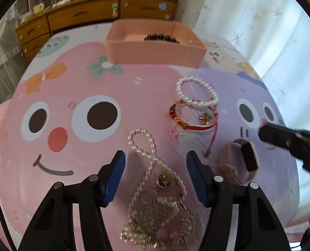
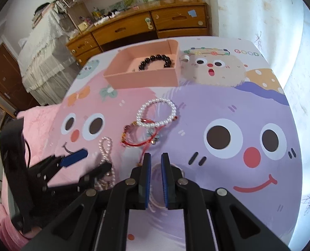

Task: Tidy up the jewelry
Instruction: 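Grasp the long pearl necklace with the left tool and lift it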

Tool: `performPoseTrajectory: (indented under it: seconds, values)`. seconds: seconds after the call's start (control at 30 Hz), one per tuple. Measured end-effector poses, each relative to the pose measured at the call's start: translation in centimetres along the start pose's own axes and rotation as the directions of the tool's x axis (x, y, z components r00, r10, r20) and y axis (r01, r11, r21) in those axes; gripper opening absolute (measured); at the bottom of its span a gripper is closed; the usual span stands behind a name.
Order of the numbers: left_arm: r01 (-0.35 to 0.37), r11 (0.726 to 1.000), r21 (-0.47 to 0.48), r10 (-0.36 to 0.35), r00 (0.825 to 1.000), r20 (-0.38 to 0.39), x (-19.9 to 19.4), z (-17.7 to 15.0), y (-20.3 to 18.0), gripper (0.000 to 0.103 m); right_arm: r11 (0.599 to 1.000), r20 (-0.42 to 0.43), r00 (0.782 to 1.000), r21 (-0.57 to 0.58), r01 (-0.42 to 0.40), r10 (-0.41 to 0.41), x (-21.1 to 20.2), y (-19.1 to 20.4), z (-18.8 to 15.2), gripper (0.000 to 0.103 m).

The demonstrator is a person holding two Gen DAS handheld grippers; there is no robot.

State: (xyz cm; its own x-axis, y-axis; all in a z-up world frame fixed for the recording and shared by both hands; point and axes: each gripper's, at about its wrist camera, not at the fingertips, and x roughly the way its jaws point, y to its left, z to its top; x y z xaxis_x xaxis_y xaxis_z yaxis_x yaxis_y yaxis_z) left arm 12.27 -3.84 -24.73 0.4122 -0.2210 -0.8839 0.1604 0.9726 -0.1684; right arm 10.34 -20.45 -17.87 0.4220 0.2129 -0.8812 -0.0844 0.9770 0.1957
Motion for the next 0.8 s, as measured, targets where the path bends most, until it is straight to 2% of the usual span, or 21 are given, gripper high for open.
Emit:
performPoseTrajectory:
  seconds: [0.07,0.1,0.17,0.23,0.27,0.37,0.47,0.6,0.63,0.67,0.8]
  values:
    - [-0.022,1.0,0.008,0.022,1.0,-0.016,0.7,0.1,-0.1,0.042,0.999,-0.031,0.999,0.008,0.041,-0.041,0.6,-0.4,-0.2,0.01]
    - [-0.03,0.999,0.013,0.031,0.999,-0.013,0.8,0.2,-0.3,0.035,0.998,-0.041,0.998,0.015,0.055,-0.055,0.8,-0.6,-0.3,0.01]
    - [-0.044,0.999,0.016,0.044,0.999,-0.018,1.0,0.2,-0.4,0.028,0.997,-0.062,0.996,0.031,0.069,-0.067,1.1,-1.3,-0.4,0.01]
    - [-0.062,0.998,0.019,0.062,0.998,-0.012,1.1,0.1,-0.3,0.007,0.996,-0.092,0.993,0.04,0.075,-0.071,1.4,-1.9,-0.6,0.013]
    - [-0.053,0.998,0.015,0.054,0.998,-0.014,1.2,0.2,-0.1,0.004,0.996,-0.11,0.991,0.039,0.08,-0.076,1.7,-2.1,-0.7,0.016]
    - [0.006,0.999,-0.031,-0.007,1.0,-0.019,0.9,0.1,1.0,0.003,0.995,-0.145,0.986,0.041,0.091,-0.084,2.2,-2.6,-1.0,0.022]
    - [0.028,0.999,-0.045,-0.029,0.999,-0.017,0.4,-0.1,1.5,0.003,0.996,-0.183,0.98,0.038,0.083,-0.075,3.1,-2.6,-1.4,0.028]
    - [0.065,0.995,-0.072,-0.064,0.998,0.015,-1.5,-0.2,2.0,0.003,0.995,-0.201,0.976,0.033,0.098,-0.089,3.8,-2.7,-1.8,0.028]
    - [0.08,0.993,-0.085,-0.078,0.997,0.026,-2.1,-0.2,2.2,0.003,0.995,-0.201,0.976,0.036,0.094,-0.085,3.8,-2.7,-1.8,0.024]
    - [0.091,0.991,-0.096,-0.087,0.995,0.039,-2.8,-0.1,2.4,0.003,0.996,-0.197,0.978,0.04,0.076,-0.066,3.8,-2.7,-1.9,0.011]
    - [0.099,0.991,-0.095,-0.09,0.991,0.095,-5.7,0.5,2.6,0.003,0.998,-0.173,0.983,0.009,0.067,-0.065,3.5,-2.2,-1.8,0.009]
